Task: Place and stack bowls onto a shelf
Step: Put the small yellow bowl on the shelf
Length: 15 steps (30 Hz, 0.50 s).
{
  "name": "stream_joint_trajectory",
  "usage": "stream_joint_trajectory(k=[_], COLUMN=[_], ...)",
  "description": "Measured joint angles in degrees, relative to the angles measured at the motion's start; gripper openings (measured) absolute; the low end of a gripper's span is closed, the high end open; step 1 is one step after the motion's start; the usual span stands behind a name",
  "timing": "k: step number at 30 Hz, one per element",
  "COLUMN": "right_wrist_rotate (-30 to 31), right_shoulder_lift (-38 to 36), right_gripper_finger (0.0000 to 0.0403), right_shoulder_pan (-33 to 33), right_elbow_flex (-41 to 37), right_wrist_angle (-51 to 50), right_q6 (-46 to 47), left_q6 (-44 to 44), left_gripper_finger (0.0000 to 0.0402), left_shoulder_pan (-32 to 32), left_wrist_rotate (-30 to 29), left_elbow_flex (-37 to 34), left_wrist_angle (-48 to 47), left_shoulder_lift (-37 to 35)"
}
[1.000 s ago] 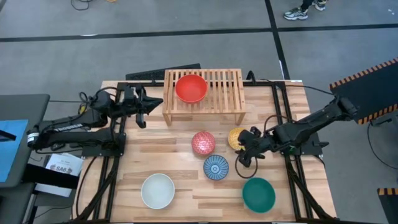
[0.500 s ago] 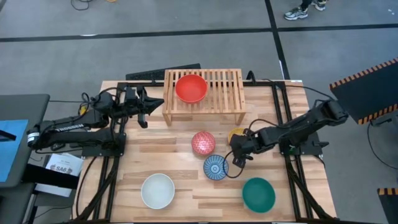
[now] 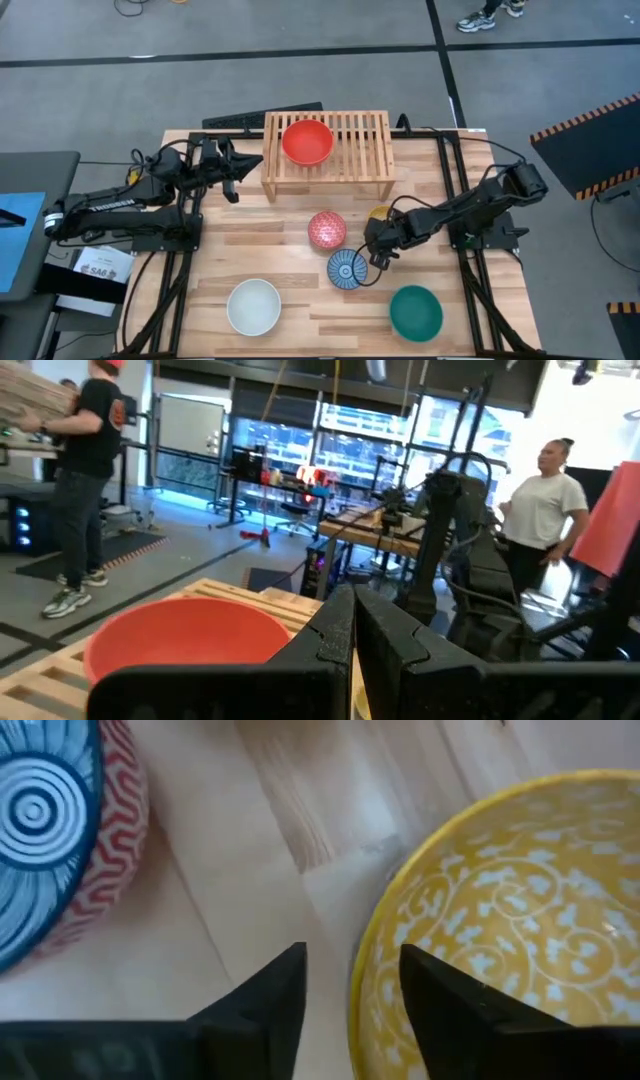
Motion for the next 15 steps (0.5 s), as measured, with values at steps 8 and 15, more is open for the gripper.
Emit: stream_joint_trajectory(k=[8, 15], right_wrist_rotate=[0.12, -1.0], right_shoulder_lift=[0.93, -0.95], right_gripper_finger=[0.0066, 0.0039], right_shoulder_pan=[-0.43, -0.44], right_elbow_flex=[0.18, 4.78], right_wrist_angle=[1.83, -1.08], right_q6=[0.08, -0.35], left_q6=[0.48, 0.46], left_gripper_finger=[0.0, 0.0], left_shoulder_pan=[-0.01, -0.01], left_wrist_rotate=[-0.74, 1.79], left_elbow_flex=[0.0, 0.0], left_wrist_angle=[-0.01, 0.54], left_shoulder_lift=[0.0, -0.31])
